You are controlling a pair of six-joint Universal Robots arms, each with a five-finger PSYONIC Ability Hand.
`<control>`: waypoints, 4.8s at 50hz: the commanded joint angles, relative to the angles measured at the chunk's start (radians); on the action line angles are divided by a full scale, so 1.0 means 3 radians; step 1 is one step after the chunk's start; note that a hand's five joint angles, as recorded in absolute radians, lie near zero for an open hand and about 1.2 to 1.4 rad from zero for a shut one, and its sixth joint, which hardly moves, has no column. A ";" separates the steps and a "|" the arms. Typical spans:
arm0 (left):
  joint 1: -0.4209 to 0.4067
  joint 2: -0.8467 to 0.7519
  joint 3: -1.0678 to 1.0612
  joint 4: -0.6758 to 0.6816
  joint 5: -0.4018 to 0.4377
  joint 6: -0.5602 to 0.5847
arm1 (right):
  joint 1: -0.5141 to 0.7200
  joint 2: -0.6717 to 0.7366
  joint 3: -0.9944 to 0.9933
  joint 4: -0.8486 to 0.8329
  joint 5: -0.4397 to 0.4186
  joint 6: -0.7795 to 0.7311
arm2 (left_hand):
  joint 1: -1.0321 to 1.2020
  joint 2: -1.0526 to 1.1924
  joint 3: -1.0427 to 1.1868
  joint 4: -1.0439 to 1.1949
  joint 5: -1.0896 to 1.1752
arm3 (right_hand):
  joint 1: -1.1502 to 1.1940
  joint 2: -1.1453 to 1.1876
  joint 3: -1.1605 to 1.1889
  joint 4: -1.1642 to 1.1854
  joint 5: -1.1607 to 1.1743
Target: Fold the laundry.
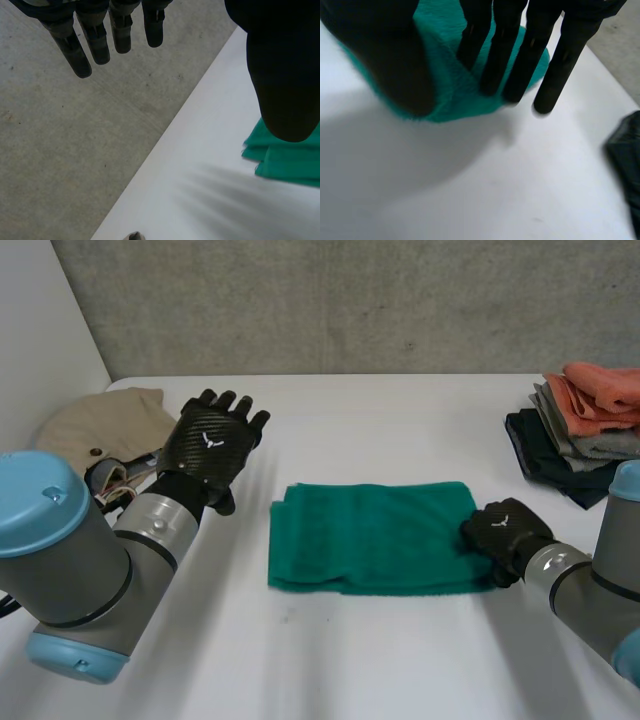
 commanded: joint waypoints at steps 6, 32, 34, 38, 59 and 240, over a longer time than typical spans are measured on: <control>-0.0004 0.0111 -0.0040 -0.0011 -0.0025 0.0000 | 0.0815 -0.0037 -0.0480 -0.0642 0.0187 -0.0194 | -0.0054 -0.0104 -0.0118 -0.0085 -0.0167 | 0.1482 0.1193 0.1247 0.1244 0.1268; -0.0489 -0.0369 0.0864 -0.0133 -0.0041 -0.1074 | 0.0741 -0.0210 -0.0327 -0.0775 -0.0457 0.1958 | 0.0076 0.0026 0.0012 0.0045 -0.0037 | -0.2591 -0.2880 -0.2826 -0.2828 -0.2805; -0.0622 -0.0537 0.1058 -0.0281 -0.0041 -0.1175 | 0.0613 -0.0282 -0.0307 -0.0684 -0.0452 0.2239 | 0.0076 0.0026 0.0012 0.0045 -0.0037 | -0.2591 -0.2880 -0.2826 -0.2828 -0.2805; -0.0847 -0.0905 0.1416 -0.0608 -0.0046 -0.1364 | 0.0485 -0.0277 -0.0383 -0.0316 -0.0452 0.2363 | 0.0095 0.0046 0.0032 0.0064 -0.0018 | -0.2591 -0.2880 -0.2826 -0.2828 -0.2805; -0.0888 -0.1551 0.1519 -0.1397 -0.1191 -0.1243 | 0.0786 0.0863 -0.1278 0.0452 -0.0233 0.1591 | 0.0154 0.0105 0.0091 0.0123 0.0041 | -0.2591 -0.2880 -0.2826 -0.2828 -0.2805; -0.0198 -0.0314 0.1785 -0.1611 0.1059 -0.1043 | -0.1929 0.1810 -0.2823 -0.1430 -0.1659 0.1790 | 0.0066 0.0016 0.0003 0.0035 -0.0047 | 0.0865 0.0576 0.0630 0.0628 0.0651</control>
